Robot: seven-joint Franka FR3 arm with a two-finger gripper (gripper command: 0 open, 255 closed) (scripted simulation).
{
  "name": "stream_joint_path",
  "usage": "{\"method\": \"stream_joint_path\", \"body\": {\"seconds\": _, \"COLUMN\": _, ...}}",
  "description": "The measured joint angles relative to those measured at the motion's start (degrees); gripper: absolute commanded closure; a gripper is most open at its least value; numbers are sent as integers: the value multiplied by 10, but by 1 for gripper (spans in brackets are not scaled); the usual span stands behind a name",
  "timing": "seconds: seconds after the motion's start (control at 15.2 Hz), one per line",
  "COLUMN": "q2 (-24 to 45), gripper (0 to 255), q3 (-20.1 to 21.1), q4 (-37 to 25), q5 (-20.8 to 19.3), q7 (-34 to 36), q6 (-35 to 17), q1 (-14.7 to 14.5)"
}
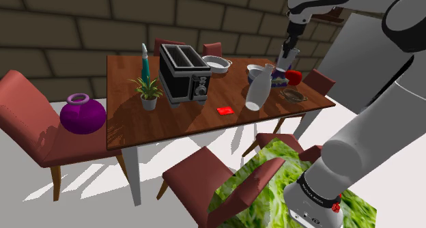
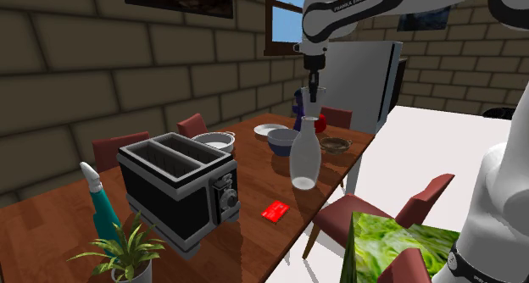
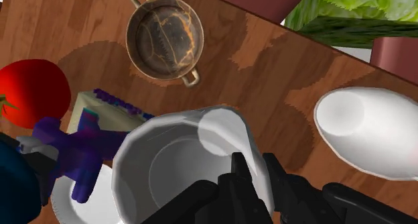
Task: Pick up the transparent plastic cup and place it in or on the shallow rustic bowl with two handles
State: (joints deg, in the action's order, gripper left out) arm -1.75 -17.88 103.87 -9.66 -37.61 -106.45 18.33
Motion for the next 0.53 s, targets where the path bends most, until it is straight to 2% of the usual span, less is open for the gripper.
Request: {"method": "stream_joint_path", "body": {"seconds": 0.53, "q2": -42, "gripper": 255, "q3": -52, "q4": 29, "q5": -10, "q7": -96, "q6": -4, "q1": 46}}
